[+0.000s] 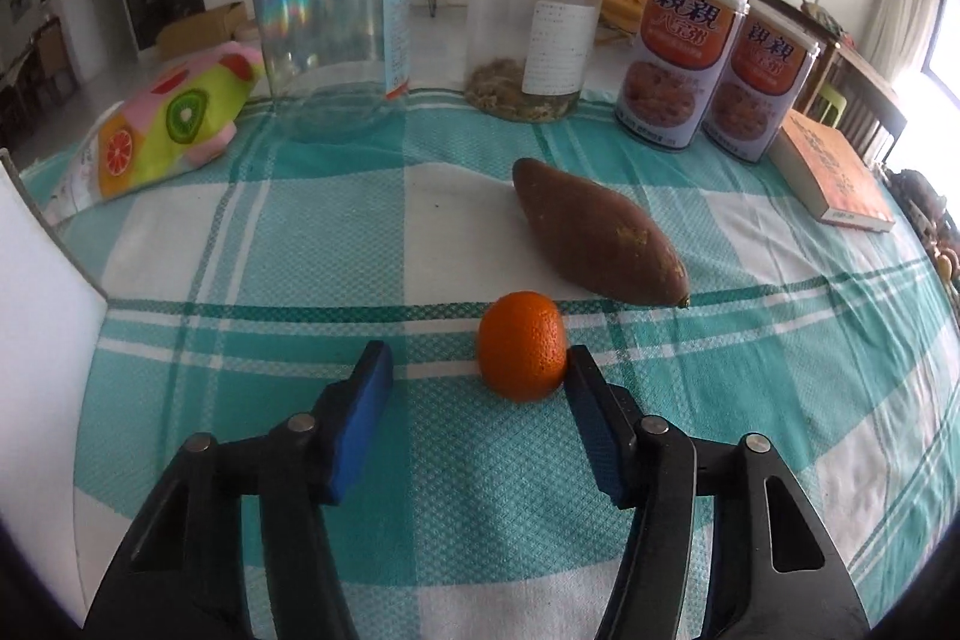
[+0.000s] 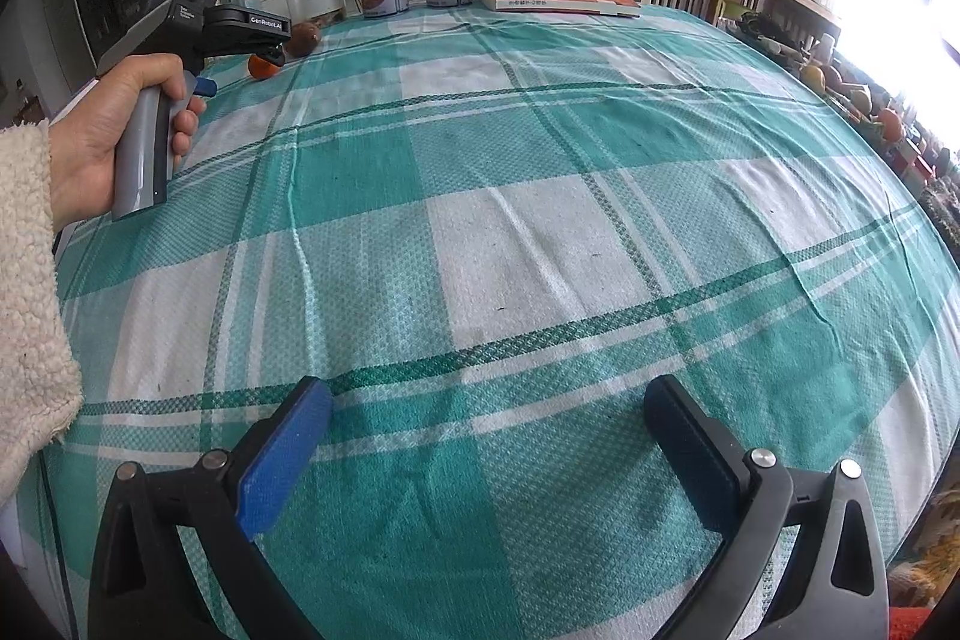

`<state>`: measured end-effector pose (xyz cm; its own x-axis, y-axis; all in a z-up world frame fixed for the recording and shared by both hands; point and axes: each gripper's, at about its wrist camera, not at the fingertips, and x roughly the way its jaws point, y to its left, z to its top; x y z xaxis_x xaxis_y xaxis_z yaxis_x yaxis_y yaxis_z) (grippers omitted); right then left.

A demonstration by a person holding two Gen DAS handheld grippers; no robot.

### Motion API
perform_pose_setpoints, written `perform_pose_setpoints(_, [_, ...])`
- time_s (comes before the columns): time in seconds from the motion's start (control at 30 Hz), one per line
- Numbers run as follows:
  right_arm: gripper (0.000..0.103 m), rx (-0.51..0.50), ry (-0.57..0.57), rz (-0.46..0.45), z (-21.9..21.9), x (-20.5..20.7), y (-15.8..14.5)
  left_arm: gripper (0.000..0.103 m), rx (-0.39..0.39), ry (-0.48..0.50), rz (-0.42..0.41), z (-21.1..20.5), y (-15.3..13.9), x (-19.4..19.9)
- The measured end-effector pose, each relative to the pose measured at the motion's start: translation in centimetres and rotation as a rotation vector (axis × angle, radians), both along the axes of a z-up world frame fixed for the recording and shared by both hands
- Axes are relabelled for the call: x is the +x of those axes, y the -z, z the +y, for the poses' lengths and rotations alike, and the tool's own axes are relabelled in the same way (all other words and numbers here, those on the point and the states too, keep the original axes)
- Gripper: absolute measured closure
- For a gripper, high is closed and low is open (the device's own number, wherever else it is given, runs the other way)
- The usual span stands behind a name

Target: Organize fruits

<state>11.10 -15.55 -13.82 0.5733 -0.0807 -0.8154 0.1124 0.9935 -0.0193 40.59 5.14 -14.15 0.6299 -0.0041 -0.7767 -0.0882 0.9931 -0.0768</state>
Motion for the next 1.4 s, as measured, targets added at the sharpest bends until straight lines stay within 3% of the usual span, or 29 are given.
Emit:
perform_pose_setpoints(0.03, [0.0, 0.0, 0.0, 0.0, 0.0, 0.0, 0.0, 0.072, -0.004, 0.017, -0.013, -0.1, -0.1, -0.1])
perform_pose_setpoints(0.07, [0.0, 0.0, 0.0, 0.0, 0.0, 0.0, 0.0, 0.075, -0.005, 0.031, -0.012, -0.1, -0.1, -0.3])
perform_pose_setpoints(0.27, [0.0, 0.0, 0.001, 0.0, 0.0, 0.1, 0.0, 0.075, -0.013, 0.048, 0.011, 0.2, -2.1, -5.1])
perform_pose_setpoints(0.5, [0.0, 0.002, -0.001, -0.001, 0.0, 0.0, 0.0, 0.075, -0.01, 0.149, 0.039, -1.2, -5.1, -17.4])
perform_pose_setpoints(0.67, [0.0, 0.006, -0.005, -0.005, 0.0, -0.1, 0.0, 0.075, -0.008, 0.186, 0.067, -1.8, -4.0, -24.8])
perform_pose_setpoints(0.8, [0.0, 0.006, -0.004, -0.005, 0.0, -0.1, 0.0, 0.074, 0.044, 0.188, 0.046, -2.2, -2.2, -26.5])
perform_pose_setpoints(0.87, [0.0, 0.006, -0.004, -0.005, 0.0, -0.1, 0.0, 0.072, 0.07, 0.189, 0.022, -2.3, -1.5, -26.5])
perform_pose_setpoints(0.9, [0.0, 0.006, -0.004, -0.005, 0.0, -0.1, 0.0, 0.065, 0.083, 0.188, 0.008, -2.3, -1.3, -26.5])
perform_pose_setpoints(1.0, [0.0, 0.005, -0.004, -0.004, 0.0, -0.1, 0.0, 0.024, 0.126, 0.178, -0.013, -2.3, -0.6, -26.3])
perform_pose_setpoints(1.07, [0.0, 0.006, -0.003, -0.004, 0.0, -0.1, 0.0, 0.022, 0.145, 0.172, 0.002, -2.2, 0.0, -26.0])
perform_pose_setpoints(1.23, [0.0, 0.005, -0.004, -0.004, 0.0, -0.1, 0.0, 0.01, 0.082, 0.132, 0.026, -1.0, 0.4, -25.6])
perform_pose_setpoints(1.4, [0.0, 0.005, -0.003, -0.004, 0.0, -0.1, 0.0, 0.007, 0.081, 0.12, 0.031, -1.0, 0.6, -25.6])
